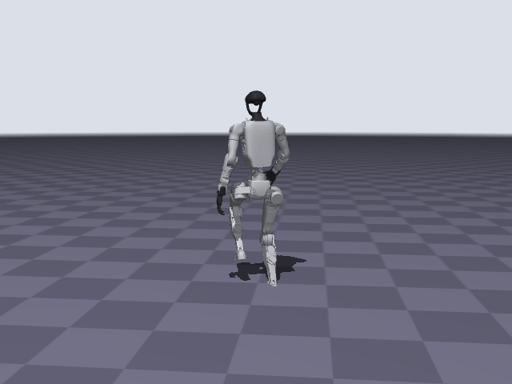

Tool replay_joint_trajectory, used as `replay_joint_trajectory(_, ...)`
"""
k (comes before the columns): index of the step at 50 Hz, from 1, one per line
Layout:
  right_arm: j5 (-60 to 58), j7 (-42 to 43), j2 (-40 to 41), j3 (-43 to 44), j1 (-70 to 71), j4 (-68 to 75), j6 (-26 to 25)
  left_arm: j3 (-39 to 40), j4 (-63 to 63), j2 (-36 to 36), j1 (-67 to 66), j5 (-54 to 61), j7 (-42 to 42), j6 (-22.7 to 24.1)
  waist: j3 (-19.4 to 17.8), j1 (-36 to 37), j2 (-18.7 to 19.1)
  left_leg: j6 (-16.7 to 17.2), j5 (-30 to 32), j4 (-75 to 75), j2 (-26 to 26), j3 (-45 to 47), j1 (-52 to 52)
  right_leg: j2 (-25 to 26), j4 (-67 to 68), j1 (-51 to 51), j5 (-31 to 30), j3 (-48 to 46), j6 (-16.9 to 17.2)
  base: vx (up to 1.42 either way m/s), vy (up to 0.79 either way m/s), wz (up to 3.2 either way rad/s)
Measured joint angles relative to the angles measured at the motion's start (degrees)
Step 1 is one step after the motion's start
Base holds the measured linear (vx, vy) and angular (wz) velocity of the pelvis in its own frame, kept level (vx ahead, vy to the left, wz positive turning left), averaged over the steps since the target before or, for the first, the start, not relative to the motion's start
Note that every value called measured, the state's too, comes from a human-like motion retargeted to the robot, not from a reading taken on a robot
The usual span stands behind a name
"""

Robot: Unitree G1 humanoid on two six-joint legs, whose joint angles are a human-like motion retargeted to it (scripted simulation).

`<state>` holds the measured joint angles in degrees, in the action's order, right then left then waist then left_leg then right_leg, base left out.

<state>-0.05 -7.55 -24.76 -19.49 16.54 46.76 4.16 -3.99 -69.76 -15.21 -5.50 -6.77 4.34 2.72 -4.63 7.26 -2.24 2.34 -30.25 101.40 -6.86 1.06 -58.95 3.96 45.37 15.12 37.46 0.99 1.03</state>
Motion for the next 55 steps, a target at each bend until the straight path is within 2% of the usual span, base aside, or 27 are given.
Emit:
replay_joint_trajectory(7,-1.4,0.0,1.3,-0.2,-1.7,0.8,0.5,0.7,-1.1,0.3,-1.1,0.3,0.0,0.0,1.1,1.0,0.4,0.5,0.4,-12.6,-0.1,-0.2,-0.6,0.7,-0.9,-1.3,-0.5,1.5,1.2,0.25,0.07,-0.2)
replay_joint_trajectory(11,-2.4,-0.5,2.5,0.1,-4.3,2.9,0.6,0.9,-2.0,0.7,-1.5,0.4,0.3,0.0,2.1,1.0,0.8,-0.9,-0.9,-18.6,0.3,0.2,2.6,0.9,-1.9,-2.6,-2.0,2.3,2.2,0.3,0.09,-0.1)
replay_joint_trajectory(14,-3.1,-1.1,3.6,0.3,-6.9,5.4,0.4,0.9,-2.8,1.1,-1.6,0.6,0.3,-0.1,2.9,0.6,0.9,-3.0,-3.7,-22.7,0.5,0.7,6.0,0.6,-1.9,-3.3,-5.8,2.3,3.9,0.29,0.11,-0.04)
replay_joint_trajectory(17,-3.7,-1.8,4.9,0.4,-10.0,8.2,-0.1,0.6,-3.6,1.7,-1.5,1.0,0.3,-0.2,3.8,-0.3,0.7,-4.2,-3.6,-27.6,0.3,1.1,10.0,-0.3,0.3,-3.2,-10.7,1.6,5.9,0.25,0.11,0.04)
replay_joint_trajectory(22,-5.0,-3.3,6.5,0.4,-15.0,12.6,-1.1,-0.8,-4.4,2.8,-0.5,2.0,0.6,-1.0,4.2,-3.6,-0.4,-5.7,-3.2,-36.5,-1.7,2.2,17.5,-4.8,13.6,0.6,-14.0,-1.0,7.3,0.2,0.09,0.2)
replay_joint_trajectory(26,-6.0,-4.9,7.1,0.8,-18.2,15.1,-1.7,-2.8,-4.1,3.1,1.7,2.6,0.7,-1.7,4.1,-7.6,-1.5,-6.6,-2.9,-43.0,-3.8,2.6,22.9,-9.9,31.9,6.9,-13.7,-2.7,6.3,0.18,0.06,0.31)
replay_joint_trajectory(29,-6.7,-6.1,7.4,1.3,-19.8,17.2,-2.1,-4.9,-3.4,2.8,4.4,2.2,0.7,-2.3,4.1,-10.8,-1.2,-6.6,-2.5,-47.7,-4.5,1.9,26.4,-11.4,45.6,12.9,-11.7,-2.8,4.4,0.19,0.03,0.35)
replay_joint_trajectory(35,-7.8,-7.6,8.5,2.4,-22.3,22.1,-3.1,-8.7,-1.1,2.2,10.6,1.7,0.5,-3.3,4.3,-16.3,2.5,-4.7,-2.0,-55.0,-2.1,-0.9,31.0,-8.6,69.1,28.4,-5.9,-2.5,0.0,0.18,-0.01,0.3)
replay_joint_trajectory(39,-7.9,-8.2,9.4,3.4,-23.5,25.0,-3.8,-10.3,1.4,2.0,14.5,1.6,0.2,-3.3,3.5,-18.5,5.0,-3.2,-2.5,-57.1,0.3,-2.0,33.1,-6.1,76.5,39.5,-3.7,-3.3,-2.6,0.15,-0.03,0.17)
replay_joint_trajectory(46,-6.9,-9.4,10.7,5.0,-25.1,27.7,-4.9,-12.2,7.1,1.9,19.0,2.1,0.3,-2.5,1.7,-20.7,6.4,-2.0,-4.8,-57.6,1.5,-3.3,37.0,-4.2,71.3,51.4,-1.3,-5.3,-3.8,0.15,-0.06,0.16)
replay_joint_trajectory(55,-4.2,-9.0,9.9,5.6,-22.6,25.7,-6.3,-13.8,10.7,2.1,20.5,1.2,1.6,-1.9,1.0,-21.1,6.1,-2.8,-7.5,-56.8,0.0,-5.6,40.8,-4.1,51.1,51.8,-1.0,-7.3,-1.2,0.22,-0.09,0.14)
